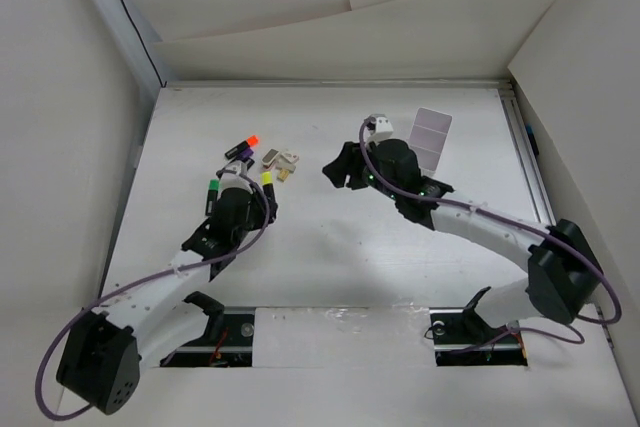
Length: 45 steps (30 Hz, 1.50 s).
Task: Sort the stationery into containers
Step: Pick up the pen from the center of the board.
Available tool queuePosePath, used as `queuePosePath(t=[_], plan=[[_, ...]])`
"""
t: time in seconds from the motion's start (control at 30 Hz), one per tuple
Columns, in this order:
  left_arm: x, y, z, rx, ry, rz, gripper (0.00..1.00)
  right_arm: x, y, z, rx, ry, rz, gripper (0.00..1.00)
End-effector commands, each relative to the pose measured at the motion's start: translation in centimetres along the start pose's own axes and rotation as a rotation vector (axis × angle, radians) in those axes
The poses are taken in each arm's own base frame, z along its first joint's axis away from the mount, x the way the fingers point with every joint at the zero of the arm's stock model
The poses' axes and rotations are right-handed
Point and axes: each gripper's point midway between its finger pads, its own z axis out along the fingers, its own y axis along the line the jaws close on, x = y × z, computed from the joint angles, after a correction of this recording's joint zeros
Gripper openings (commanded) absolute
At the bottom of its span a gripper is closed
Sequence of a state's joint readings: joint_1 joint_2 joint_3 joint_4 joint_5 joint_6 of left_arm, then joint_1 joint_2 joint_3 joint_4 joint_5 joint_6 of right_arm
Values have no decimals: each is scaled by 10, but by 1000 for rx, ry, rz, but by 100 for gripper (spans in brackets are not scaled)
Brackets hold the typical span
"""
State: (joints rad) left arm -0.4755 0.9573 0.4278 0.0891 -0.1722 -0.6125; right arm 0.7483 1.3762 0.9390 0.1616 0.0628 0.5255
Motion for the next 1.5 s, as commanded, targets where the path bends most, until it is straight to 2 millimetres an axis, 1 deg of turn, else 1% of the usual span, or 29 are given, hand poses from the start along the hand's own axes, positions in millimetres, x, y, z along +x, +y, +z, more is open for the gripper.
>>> queuePosePath(t=[0.0, 0.03, 0.07, 0.1, 0.13, 0.17, 0.23, 0.27, 0.3, 0.33, 0.43, 0.47, 0.5, 0.53, 0.6, 0.73, 0.77, 0.8, 1.0, 1.03, 1.1, 1.13, 1.17, 1.2, 1.27, 1.3, 1.33, 1.43, 1.47], plan=[[-5, -42, -17, 237, -43, 60, 6, 4, 31, 18, -137, 65, 67, 61], [-10, -52, -24, 283, -67, 70, 6, 8, 35, 23, -159, 81, 67, 61], [-2, -57, -25, 318, -44, 78, 8, 15, 41, 25, -194, 118, 79, 61], [-7, -65, -29, 359, -60, 85, 8, 13, 47, 30, -216, 127, 78, 61], [-3, -66, -30, 375, -51, 87, 8, 26, 45, 40, -219, 170, 91, 63], [-2, -72, -33, 410, -42, 90, 8, 32, 51, 42, -252, 202, 92, 64], [3, -73, -34, 442, -44, 100, 8, 39, 54, 52, -274, 236, 104, 64], [2, -75, -37, 457, -46, 101, 8, 41, 51, 53, -270, 247, 118, 64], [7, -74, -36, 462, -35, 115, 8, 35, 55, 54, -282, 230, 116, 64], [5, -75, -38, 469, -45, 114, 8, 33, 57, 55, -287, 223, 126, 66], [5, -79, -44, 506, -50, 116, 8, 33, 64, 52, -330, 225, 133, 66], [8, -79, -45, 518, -46, 118, 8, 37, 61, 54, -324, 234, 135, 66], [7, -81, -47, 531, -50, 127, 8, 34, 65, 53, -342, 235, 133, 66], [7, -81, -47, 531, -50, 128, 8, 40, 66, 54, -353, 260, 144, 66], [9, -83, -47, 541, -43, 130, 8, 40, 68, 55, -367, 256, 152, 64], [11, -85, -47, 562, -31, 143, 8, 49, 68, 61, -374, 284, 174, 57], [8, -88, -49, 567, -39, 142, 8, 50, 70, 59, -383, 291, 174, 54], [6, -90, -49, 573, -48, 142, 8, 50, 69, 62, -386, 287, 173, 47], [8, -92, -51, 590, -36, 145, 8, 46, 73, 62, -404, 263, 184, 35], [8, -92, -51, 590, -36, 145, 9, 45, 72, 63, -397, 257, 185, 28], [11, -91, -51, 597, -31, 147, 15, 45, 70, 64, -390, 252, 185, 21], [11, -91, -51, 597, -31, 147, 22, 45, 70, 62, -390, 252, 185, 17], [11, -91, -51, 597, -31, 147, 31, 44, 68, 63, -379, 244, 185, 11], [13, -90, -49, 591, -22, 147, 50, 46, 66, 64, -370, 239, 186, 9], [14, -88, -46, 574, -21, 146, 63, 34, 61, 62, -349, 202, 187, 8], [10, -90, -47, 579, -29, 145, 66, 30, 62, 61, -347, 189, 186, 8], [4, -93, -48, 581, -50, 142, 68, 21, 48, 62, -313, 162, 193, 7], [-5, -95, -50, 574, -78, 128, 68, -7, 30, 57, -268, 89, 182, 7], [-8, -93, -48, 555, -89, 111, 68, -24, 9, 57, -214, 43, 193, 7]])
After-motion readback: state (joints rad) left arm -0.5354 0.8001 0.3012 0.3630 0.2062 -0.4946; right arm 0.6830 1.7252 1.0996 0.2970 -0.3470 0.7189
